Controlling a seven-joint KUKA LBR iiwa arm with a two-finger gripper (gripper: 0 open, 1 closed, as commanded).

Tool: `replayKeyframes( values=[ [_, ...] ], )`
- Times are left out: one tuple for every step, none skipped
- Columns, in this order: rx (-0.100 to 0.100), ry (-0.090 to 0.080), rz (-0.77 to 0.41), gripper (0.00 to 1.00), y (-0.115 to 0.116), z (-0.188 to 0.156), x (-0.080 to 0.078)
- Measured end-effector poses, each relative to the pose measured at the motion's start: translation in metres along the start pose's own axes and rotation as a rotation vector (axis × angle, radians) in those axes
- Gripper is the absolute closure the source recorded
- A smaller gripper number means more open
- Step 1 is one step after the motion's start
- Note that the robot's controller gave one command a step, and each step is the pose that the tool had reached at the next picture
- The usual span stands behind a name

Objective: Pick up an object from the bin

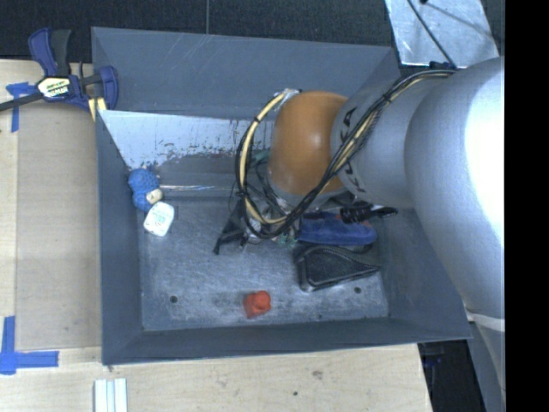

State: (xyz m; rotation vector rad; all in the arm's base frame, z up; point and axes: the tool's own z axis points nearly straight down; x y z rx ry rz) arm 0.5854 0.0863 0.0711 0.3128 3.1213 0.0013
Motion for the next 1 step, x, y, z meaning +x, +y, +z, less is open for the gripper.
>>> replayKeyframes(
  values=[
    [-0.003, -0.007, -0.004, 1.0, 0.0105, -0.1543, 0.0136]
  ],
)
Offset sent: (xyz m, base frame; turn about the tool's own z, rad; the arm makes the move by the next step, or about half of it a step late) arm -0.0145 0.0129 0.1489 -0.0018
